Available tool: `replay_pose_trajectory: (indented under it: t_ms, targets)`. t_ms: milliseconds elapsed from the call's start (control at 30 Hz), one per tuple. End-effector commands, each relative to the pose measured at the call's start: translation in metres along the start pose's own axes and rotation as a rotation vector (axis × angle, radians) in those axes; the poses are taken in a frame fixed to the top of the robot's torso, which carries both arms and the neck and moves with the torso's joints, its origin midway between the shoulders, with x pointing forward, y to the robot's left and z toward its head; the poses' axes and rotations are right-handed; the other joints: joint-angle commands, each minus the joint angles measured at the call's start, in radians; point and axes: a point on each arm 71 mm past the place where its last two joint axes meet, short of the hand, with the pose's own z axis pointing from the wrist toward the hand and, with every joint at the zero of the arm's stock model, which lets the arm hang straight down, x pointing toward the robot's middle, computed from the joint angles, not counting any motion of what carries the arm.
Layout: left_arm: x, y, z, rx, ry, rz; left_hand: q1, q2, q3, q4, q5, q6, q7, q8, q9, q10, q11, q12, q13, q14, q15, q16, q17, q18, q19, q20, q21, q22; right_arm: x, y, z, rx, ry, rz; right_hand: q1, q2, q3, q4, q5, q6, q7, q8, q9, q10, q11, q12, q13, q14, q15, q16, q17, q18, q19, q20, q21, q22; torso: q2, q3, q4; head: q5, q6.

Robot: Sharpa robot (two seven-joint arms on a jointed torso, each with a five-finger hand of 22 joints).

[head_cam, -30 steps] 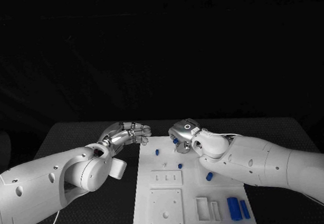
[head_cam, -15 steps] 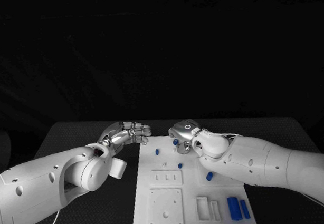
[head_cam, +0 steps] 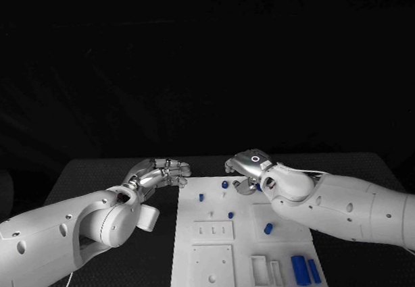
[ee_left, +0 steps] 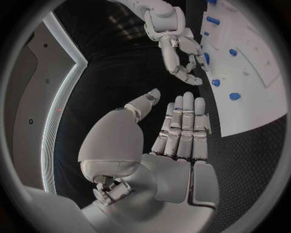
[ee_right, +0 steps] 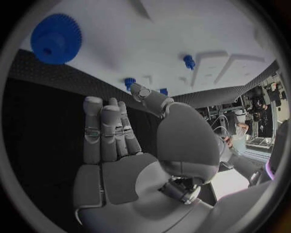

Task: Assemble the parts on the task board

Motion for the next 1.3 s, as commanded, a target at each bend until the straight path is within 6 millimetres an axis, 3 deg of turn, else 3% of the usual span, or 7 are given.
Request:
replay_pose_trajectory:
  t_ms: [33,300,500,567,667,867,1300]
  targets:
    - [-0.002,-0.003,0.0,0.014,0.009,0.005,-0.009,0.001,0.001,0.004,-0.004,-0.006,0.003,-0.005,-0.001,-0.007,-0.002,-0.004,-0.001,-0.008,0.002,0.003,-0.002,0.011,-0.004,0.001,0.004,0.021,-0.015,-0.006,-0.006,0.014,-0.037,0.07,-0.007,-0.009,-0.007,0.008,-0.004,0.003,0.0,0.004,-0.002,0.022,-0.005,0.012,0.004,0.002,0.0,0.008,-0.002,0.054,0.001,-0.002,-0.005,0.013,-0.001,0.0033,-0.0114,0.003,0.01]
    - [-0.011,-0.002,0.001,0.017,-0.009,0.013,-0.008,0.001,0.001,0.004,-0.004,-0.004,0.002,-0.003,-0.001,-0.003,-0.003,-0.002,0.0,-0.007,0.002,0.003,-0.002,0.011,-0.005,0.001,0.005,0.021,-0.035,-0.047,-0.032,0.08,0.023,0.147,-0.064,-0.01,-0.085,-0.001,0.002,0.015,0.002,0.014,0.0,0.149,-0.054,0.076,0.051,0.006,-0.046,0.027,0.003,0.054,0.007,-0.005,0.011,0.023,-0.008,0.0144,-0.0341,0.011,0.02]
    - [-0.011,-0.001,0.002,0.018,-0.006,0.012,-0.008,0.002,0.002,0.004,-0.004,-0.004,0.002,-0.003,-0.001,-0.003,-0.003,-0.002,0.0,-0.007,0.002,0.003,-0.002,0.011,-0.005,0.001,0.005,0.021,-0.028,-0.073,-0.043,0.148,0.117,0.211,-0.072,-0.011,-0.104,-0.005,0.002,0.01,0.001,0.012,-0.001,0.169,-0.059,0.087,0.069,0.004,-0.052,0.031,0.005,0.054,0.006,-0.01,0.014,0.022,-0.011,0.0229,-0.0461,0.013,0.024]
    - [-0.011,-0.001,0.002,0.017,-0.004,0.012,-0.008,0.002,0.002,0.004,-0.004,-0.004,0.002,-0.003,-0.001,-0.003,-0.003,-0.002,0.0,-0.007,0.002,0.003,-0.002,0.011,-0.005,0.001,0.005,0.021,-0.025,-0.079,-0.044,0.162,0.148,0.228,-0.093,-0.008,-0.164,-0.023,0.016,0.0,-0.028,0.009,-0.001,0.342,-0.095,0.219,0.165,0.001,-0.085,0.038,0.01,0.054,0.007,-0.015,0.02,0.022,-0.011,0.0257,-0.0487,0.014,0.023]
    - [-0.01,-0.001,0.002,0.017,-0.002,0.012,-0.008,0.002,0.002,0.004,-0.004,-0.004,0.002,-0.003,-0.001,-0.003,-0.003,-0.002,0.0,-0.007,0.002,0.004,-0.002,0.011,-0.005,0.001,0.005,0.021,-0.02,-0.084,-0.043,0.168,0.188,0.22,-0.087,-0.005,-0.219,-0.023,0.038,-0.005,-0.04,0.006,0.001,0.223,-0.114,0.532,0.5,0.005,-0.103,0.063,0.029,0.054,0.025,-0.031,0.035,0.023,-0.01,0.0322,-0.0524,0.013,0.024]
    - [-0.009,0.0,0.003,0.016,0.002,0.011,-0.008,0.002,0.002,0.004,-0.004,-0.004,0.002,-0.003,-0.001,-0.003,-0.003,-0.003,0.0,-0.007,0.002,0.004,-0.001,0.011,-0.005,0.001,0.006,0.021,-0.009,-0.087,-0.035,0.182,0.21,0.215,-0.088,0.003,-0.212,0.005,0.039,-0.003,-0.027,-0.003,-0.007,0.004,-0.097,0.997,0.937,-0.011,-0.087,0.14,0.119,0.054,0.018,-0.039,0.114,0.026,-0.008,0.0382,-0.0533,0.015,0.024]
    - [-0.006,0.0,0.005,0.015,0.01,0.009,-0.008,0.002,0.002,0.004,-0.005,-0.005,0.002,-0.003,-0.001,-0.004,-0.003,-0.003,0.0,-0.007,0.002,0.004,-0.002,0.011,-0.005,0.001,0.006,0.021,0.011,-0.079,-0.025,0.178,0.229,0.217,-0.088,0.019,-0.201,0.014,0.05,-0.009,-0.024,-0.009,-0.011,-0.011,-0.094,1.082,1.007,-0.015,-0.084,0.155,0.162,0.054,0.009,-0.043,0.16,0.024,-0.006,0.0413,-0.042,0.009,0.017]
